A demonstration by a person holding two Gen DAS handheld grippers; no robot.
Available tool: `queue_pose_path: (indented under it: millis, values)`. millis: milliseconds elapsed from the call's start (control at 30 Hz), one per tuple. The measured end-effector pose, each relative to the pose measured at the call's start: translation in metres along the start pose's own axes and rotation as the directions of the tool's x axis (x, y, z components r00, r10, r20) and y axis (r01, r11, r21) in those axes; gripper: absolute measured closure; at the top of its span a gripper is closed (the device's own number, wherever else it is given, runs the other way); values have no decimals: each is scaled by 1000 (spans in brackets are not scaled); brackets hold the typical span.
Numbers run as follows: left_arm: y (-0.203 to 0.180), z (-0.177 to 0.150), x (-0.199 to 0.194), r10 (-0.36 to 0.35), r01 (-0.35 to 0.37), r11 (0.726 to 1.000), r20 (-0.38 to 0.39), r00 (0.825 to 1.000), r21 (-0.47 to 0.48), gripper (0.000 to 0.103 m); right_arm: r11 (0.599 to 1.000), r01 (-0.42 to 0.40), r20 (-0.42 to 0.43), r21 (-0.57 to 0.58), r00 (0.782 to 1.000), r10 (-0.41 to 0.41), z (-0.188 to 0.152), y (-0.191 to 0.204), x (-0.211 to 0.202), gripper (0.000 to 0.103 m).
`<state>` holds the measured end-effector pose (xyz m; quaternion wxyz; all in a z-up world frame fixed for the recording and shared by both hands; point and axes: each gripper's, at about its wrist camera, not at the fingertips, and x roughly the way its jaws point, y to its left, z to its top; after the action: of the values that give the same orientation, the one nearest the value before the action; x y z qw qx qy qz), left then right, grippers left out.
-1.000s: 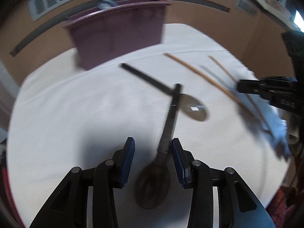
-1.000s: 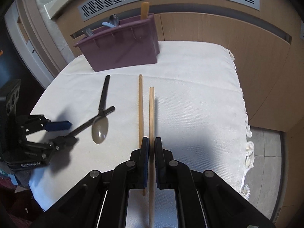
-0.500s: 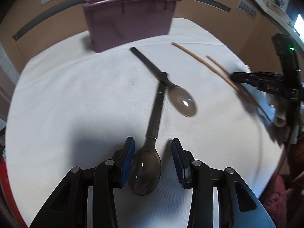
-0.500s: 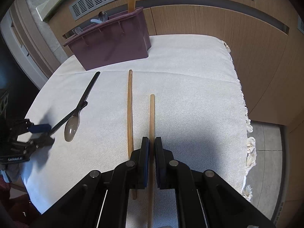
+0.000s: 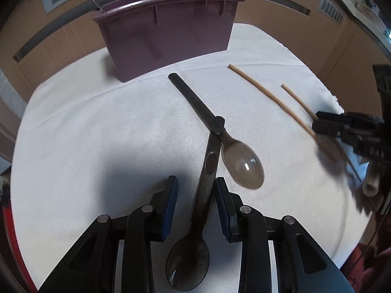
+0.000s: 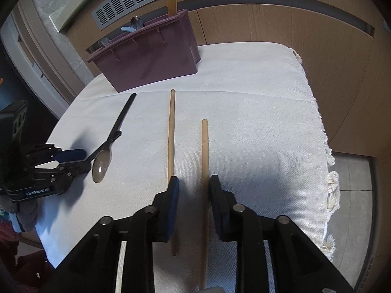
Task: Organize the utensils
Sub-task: 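Grasp the long silver spoon with the left gripper while the right gripper regrips the chopstick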
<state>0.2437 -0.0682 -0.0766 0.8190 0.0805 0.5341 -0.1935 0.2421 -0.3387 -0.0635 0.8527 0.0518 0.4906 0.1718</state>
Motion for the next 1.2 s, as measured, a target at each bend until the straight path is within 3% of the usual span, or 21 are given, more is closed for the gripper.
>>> queue_pose_path:
  millis: [100, 167, 200, 400, 533, 733, 800, 867, 900, 933, 1033, 1200]
  values:
    - [0, 2, 1, 2, -2, 1000, -4, 1000, 6, 74, 999, -45, -3, 11, 999, 45, 1, 0, 1, 61]
    - [-3, -2, -1, 31, -31, 999, 32, 999, 22, 88, 998, -57, -11, 2, 998, 58, 2, 2, 2, 55]
    - [-4, -4, -2, 42, -44, 999, 54, 998, 25, 91, 998, -56, -18, -10, 998, 55, 2, 5, 3, 52]
    - [14, -17, -19, -14, 25, 996, 124, 992, -87, 91, 998, -15, -45, -65, 999, 12, 4, 16, 6, 45]
    - [29, -29, -45, -23, 59, 985, 217, 976, -162, 91, 999, -39, -77, -12, 996, 38, 9, 15, 8, 33]
    - [47, -34, -76, 12, 81, 965, 350, 937, -251, 91, 994, -105, -115, 13, 988, 106, 14, 16, 13, 15]
    - [51, -35, -82, 24, 83, 959, 374, 927, -269, 91, 994, -97, -146, -40, 985, 91, 16, 21, 15, 17]
    - [53, -34, -87, 45, 77, 955, 394, 918, -288, 91, 998, -43, -140, -55, 990, 35, 19, 24, 14, 41]
    - [54, -34, -89, 53, 75, 952, 402, 914, -296, 91, 998, -3, -115, -67, 993, -5, 20, 26, 11, 64]
    - [55, -34, -90, 61, 73, 950, 409, 910, -303, 91, 996, 23, -102, -86, 994, -32, 22, 28, 10, 73]
    - [55, -35, -94, 89, 53, 950, 430, 899, -308, 91, 987, 123, -47, -105, 991, -129, 26, 30, 11, 73]
    - [54, -35, -93, 83, 63, 949, 435, 896, -310, 91, 988, 129, -54, -81, 990, -133, 35, 25, 25, 73]
